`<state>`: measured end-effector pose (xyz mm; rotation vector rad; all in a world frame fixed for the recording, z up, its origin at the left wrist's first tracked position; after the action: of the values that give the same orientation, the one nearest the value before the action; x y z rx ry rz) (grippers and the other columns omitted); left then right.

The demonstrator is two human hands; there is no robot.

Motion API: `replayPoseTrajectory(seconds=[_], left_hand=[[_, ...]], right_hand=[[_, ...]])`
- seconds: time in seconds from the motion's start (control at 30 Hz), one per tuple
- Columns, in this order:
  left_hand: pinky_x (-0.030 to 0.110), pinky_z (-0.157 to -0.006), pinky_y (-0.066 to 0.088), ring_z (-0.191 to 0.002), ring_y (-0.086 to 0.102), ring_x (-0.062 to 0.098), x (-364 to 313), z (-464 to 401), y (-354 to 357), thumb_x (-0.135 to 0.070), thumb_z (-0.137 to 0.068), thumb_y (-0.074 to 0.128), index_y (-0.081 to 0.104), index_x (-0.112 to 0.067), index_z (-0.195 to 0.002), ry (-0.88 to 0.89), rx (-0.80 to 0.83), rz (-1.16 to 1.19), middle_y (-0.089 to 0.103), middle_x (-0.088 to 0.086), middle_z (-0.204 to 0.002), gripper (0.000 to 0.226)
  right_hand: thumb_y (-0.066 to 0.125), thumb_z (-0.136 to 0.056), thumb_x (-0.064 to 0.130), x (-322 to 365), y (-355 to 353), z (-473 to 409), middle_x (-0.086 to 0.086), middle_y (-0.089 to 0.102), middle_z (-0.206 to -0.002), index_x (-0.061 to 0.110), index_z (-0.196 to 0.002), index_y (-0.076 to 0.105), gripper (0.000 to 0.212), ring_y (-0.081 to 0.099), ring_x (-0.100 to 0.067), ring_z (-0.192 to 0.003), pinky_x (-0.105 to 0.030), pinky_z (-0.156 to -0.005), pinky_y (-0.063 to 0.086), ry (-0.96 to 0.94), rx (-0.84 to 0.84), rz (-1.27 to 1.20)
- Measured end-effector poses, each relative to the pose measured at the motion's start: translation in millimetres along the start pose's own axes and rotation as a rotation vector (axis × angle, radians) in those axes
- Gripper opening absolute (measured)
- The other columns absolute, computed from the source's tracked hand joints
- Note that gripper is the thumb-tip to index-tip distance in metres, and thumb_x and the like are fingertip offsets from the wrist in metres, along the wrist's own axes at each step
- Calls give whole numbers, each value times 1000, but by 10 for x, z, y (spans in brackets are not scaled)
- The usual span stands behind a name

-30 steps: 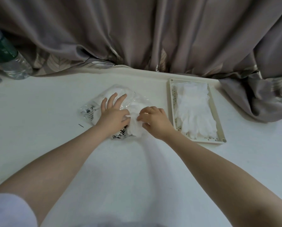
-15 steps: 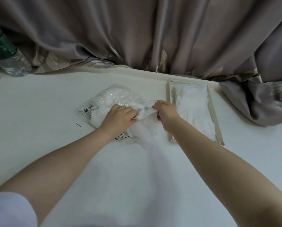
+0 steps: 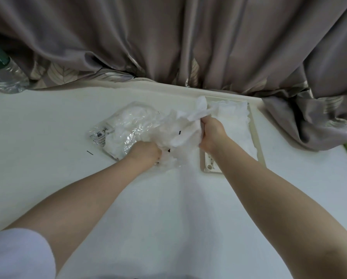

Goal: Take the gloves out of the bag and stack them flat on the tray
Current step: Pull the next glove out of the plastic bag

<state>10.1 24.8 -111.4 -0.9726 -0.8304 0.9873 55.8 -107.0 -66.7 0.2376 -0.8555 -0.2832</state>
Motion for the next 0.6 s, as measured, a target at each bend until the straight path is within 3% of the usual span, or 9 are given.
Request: replayPoseTrajectory(seconds=[0.03, 0.13, 0.23, 0.3, 0.4, 0.5, 0.6], left_hand=[[29, -76, 43, -103, 61, 27, 89, 0, 53, -4, -90, 49, 61, -9, -110, -123, 97, 67, 61, 7, -113, 24], [32, -77, 42, -111, 55, 30, 211, 69, -56, -2, -87, 45, 52, -8, -120, -314, 60, 321, 55, 10, -123, 34], [35, -101, 34, -131, 34, 28, 47, 116, -367, -9, -83, 52, 28, -12, -144, -189, -199, 657, 32, 7, -146, 65], [31, -110, 22, -138, 22, 23, -91, 247, -744, -20, -78, 60, 18, -14, -148, -47, -505, 843, 21, 7, -152, 81], [31, -107, 20, -135, 22, 24, -312, 406, -1126, -41, -71, 57, 22, -19, -141, 123, -857, 698, 21, 11, -149, 81], [40, -104, 26, -129, 25, 29, -713, 295, -1215, -32, -74, 45, 37, -29, -129, 353, -852, 381, 19, 8, -145, 56], [40, -97, 34, -121, 37, 31, -925, 190, -1268, -16, -79, 47, 49, -29, -113, 479, -834, 315, 32, 6, -139, 37]], right_hand=[[45, -97, 13, 31, -55, 18, -8, 68, -92, 8, -99, 64, 19, 65, -23, -81, -34, -71, 55, 10, -8, -30], [37, -99, 14, 68, -191, 38, -12, 64, -116, 3, -125, 56, 33, 63, -28, -96, -38, -78, 54, 42, 7, -129], [37, -99, 13, 69, -354, 85, -13, 61, -120, 3, -130, 53, 36, 62, -29, -98, -39, -81, 53, 75, -12, -119], [40, -101, 20, 65, -444, 131, -12, 64, -119, 5, -127, 55, 34, 63, -29, -101, -40, -76, 54, 91, -15, -88], [43, -101, 25, 118, -575, 231, -9, 67, -98, 6, -111, 58, 26, 65, -23, -86, -34, -64, 54, 64, -38, -12], [40, -102, 17, 153, -676, 323, -8, 66, -87, 4, -104, 57, 22, 63, -19, -75, -29, -64, 52, 69, -23, 2], [40, -101, 12, 200, -765, 411, -9, 67, -72, 0, -104, 55, 19, 64, -14, -55, -23, -48, 52, 80, 37, 8]])
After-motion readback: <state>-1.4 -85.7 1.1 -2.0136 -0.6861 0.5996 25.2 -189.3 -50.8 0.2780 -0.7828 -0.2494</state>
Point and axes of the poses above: each hand's wrist, its own z-axis away from the middle knuckle, its own y-axis out of the palm, x = y × z, the point moved 8 cm from there along -z, towards the middle knuckle
